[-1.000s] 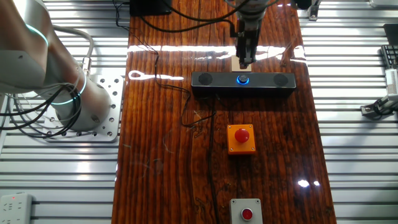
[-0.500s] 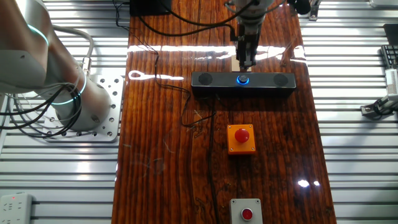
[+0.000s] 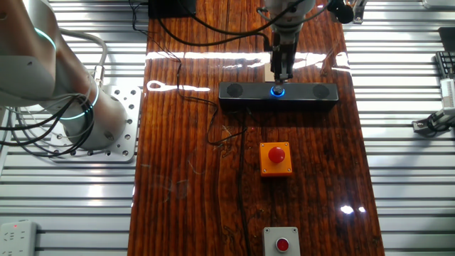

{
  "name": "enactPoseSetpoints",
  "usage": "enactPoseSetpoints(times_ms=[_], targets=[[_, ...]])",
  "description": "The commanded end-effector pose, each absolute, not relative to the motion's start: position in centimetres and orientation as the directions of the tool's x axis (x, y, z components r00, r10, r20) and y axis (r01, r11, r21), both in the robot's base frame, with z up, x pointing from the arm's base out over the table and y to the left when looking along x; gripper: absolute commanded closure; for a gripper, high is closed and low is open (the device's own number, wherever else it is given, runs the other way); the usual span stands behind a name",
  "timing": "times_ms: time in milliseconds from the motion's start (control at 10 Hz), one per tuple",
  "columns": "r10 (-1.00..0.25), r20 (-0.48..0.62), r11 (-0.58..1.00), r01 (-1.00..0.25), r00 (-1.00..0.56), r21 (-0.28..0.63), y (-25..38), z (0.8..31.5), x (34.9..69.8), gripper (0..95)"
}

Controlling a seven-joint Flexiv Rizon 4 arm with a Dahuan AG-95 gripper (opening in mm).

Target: Turn the knob to decrease the volume of the speaker

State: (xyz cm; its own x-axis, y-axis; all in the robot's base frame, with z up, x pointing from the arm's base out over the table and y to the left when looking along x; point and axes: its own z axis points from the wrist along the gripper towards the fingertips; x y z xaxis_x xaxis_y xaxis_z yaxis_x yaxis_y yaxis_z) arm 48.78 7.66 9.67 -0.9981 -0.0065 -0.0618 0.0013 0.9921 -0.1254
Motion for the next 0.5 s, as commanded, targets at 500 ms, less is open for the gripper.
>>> enactPoseSetpoints(times_ms=[500], targets=[[-0.005, -0.065, 0.992, 0.003, -0.998, -0.125, 7.56, 9.72, 48.63, 95.0]])
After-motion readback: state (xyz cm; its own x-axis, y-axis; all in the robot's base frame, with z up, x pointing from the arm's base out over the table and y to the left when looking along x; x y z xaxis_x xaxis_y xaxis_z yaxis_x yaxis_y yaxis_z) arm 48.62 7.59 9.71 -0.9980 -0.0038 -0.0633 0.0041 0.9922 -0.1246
